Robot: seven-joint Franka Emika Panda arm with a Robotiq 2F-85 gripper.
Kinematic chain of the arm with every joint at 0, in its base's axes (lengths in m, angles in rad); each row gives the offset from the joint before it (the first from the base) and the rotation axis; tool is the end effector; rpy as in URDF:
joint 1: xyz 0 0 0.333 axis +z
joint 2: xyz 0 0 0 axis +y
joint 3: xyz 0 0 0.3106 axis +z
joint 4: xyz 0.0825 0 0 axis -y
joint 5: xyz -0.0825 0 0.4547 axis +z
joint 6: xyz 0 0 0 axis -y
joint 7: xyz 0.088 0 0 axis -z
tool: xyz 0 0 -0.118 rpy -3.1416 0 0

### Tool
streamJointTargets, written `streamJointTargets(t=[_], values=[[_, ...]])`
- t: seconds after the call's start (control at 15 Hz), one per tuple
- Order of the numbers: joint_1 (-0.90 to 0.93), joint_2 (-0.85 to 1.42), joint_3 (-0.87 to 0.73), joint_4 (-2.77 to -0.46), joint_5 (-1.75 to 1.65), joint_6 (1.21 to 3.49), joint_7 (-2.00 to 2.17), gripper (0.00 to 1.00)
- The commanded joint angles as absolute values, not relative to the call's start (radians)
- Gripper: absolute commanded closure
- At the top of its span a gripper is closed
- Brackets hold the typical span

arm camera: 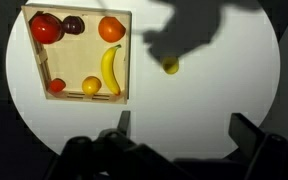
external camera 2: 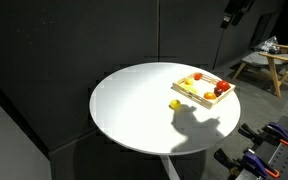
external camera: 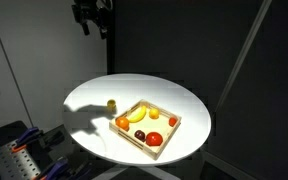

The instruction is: Remove the banana from the box

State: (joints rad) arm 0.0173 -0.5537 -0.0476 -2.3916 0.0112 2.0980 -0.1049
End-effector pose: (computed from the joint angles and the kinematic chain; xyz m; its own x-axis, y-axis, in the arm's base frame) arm 0.4825 -0.0149 0.5085 0.9634 0.0703 0.2588 0.0751 -0.9971 -0.0088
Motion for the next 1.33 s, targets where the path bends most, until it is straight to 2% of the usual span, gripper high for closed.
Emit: streamJointTargets(t=[0.0, 1.27], values=[[0.013, -0.551, -0.045, -2.386, 0.014, 2.097, -0.102, 0.0], [-0.029, -0.29, -0.072, -2.234, 0.019, 2.071, -0.091, 0.0]])
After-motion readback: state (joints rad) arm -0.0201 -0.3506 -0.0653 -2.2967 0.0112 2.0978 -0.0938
